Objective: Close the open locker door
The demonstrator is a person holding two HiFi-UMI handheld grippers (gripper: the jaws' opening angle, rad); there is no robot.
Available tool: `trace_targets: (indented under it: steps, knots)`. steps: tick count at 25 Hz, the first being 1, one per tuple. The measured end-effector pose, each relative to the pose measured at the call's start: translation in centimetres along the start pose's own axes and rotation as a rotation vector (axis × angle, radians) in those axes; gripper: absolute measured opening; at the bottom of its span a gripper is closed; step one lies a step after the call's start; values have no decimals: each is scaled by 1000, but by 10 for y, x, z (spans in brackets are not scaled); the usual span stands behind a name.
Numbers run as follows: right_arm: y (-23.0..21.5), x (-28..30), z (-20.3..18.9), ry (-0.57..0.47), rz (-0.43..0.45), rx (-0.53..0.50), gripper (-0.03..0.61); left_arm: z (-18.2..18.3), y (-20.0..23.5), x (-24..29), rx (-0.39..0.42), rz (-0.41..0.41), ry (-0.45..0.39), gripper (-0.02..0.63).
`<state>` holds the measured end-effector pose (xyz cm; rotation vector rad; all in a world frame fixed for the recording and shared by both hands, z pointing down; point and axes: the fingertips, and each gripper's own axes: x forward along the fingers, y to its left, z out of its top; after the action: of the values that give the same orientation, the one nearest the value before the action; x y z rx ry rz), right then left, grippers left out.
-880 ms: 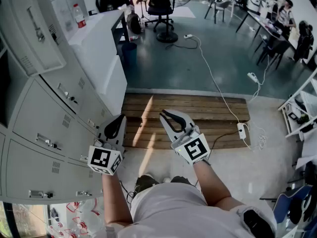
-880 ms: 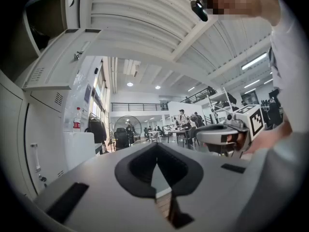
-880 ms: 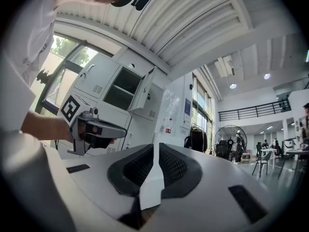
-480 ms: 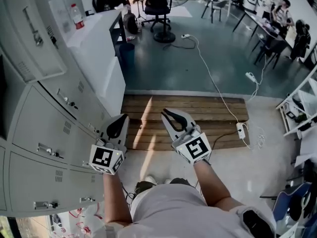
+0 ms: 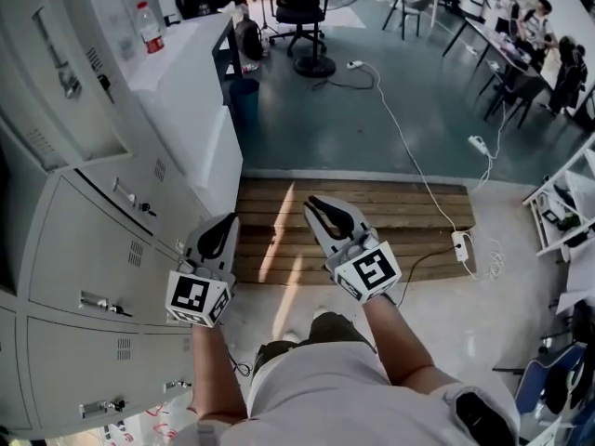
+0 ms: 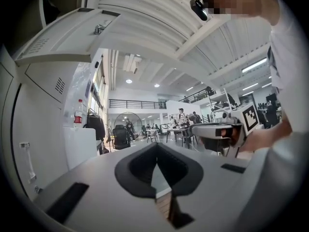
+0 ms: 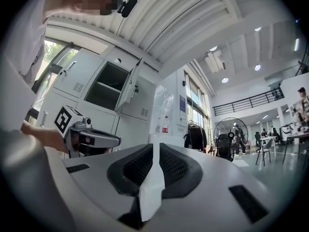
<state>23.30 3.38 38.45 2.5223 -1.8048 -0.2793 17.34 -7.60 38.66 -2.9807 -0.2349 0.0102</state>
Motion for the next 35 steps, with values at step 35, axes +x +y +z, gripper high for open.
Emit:
trace_targets:
  steps: [35]
  knots:
    - [102,218,62,-326,1000,188,74,63,137,-84,192,939,53,5]
